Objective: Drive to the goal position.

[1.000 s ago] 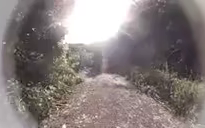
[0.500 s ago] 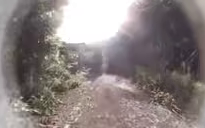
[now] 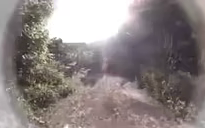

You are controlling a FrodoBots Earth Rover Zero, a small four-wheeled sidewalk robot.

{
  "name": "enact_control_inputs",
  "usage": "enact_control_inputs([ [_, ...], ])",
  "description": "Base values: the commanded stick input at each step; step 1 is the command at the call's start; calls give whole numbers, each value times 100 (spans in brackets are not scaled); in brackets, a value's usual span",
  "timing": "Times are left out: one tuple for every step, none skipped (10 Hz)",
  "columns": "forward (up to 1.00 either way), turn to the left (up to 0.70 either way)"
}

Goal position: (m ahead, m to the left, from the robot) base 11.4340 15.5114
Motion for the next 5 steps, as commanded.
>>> enact_control_inputs([
  [100, 1],
  [100, 1],
  [100, 1],
  [100, 1],
  [100, 1],
])
